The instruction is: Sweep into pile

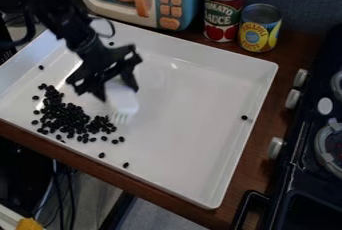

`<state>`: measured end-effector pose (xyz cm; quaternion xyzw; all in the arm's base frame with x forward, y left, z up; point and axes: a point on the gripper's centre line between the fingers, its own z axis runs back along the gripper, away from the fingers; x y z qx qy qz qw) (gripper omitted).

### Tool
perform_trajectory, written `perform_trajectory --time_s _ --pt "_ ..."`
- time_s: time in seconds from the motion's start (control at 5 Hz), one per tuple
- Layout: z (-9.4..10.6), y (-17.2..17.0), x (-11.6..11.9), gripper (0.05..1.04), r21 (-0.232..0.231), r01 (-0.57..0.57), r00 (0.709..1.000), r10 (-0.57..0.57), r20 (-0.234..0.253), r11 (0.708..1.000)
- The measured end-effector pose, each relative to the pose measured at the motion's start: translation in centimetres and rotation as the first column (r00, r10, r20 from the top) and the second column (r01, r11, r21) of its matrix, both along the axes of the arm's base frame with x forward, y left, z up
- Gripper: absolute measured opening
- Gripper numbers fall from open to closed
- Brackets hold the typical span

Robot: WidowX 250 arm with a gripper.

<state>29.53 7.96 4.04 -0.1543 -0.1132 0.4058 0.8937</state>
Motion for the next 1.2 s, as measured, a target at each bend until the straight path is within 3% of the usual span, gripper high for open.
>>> perform_trajectory --time_s 0.2,0.4,0.6,0.8,1.0,1.2 --pt "2.2 -2.9 3.0 0.618 -0.092 -0.161 0.987 0.161 -0.005 0.983" --pt "2.4 -4.2 5.9 0.618 -0.11 -0.319 0.947 0.32 -0.008 0.941" --pt "0.0 -4.1 8.5 0.618 -0.108 -0.489 0.871 0.492 0.0 0.865" --pt "-1.8 -2.9 9.6 0.618 -0.089 -0.568 0.82 0.572 0.034 0.819" --pt "-1.9 -2.2 9.9 0.688 -0.11 -0.618 0.777 0.626 0.065 0.778" --pt "-1.9 -1.9 9.4 0.963 -0.112 -0.624 0.773 0.632 0.063 0.774"
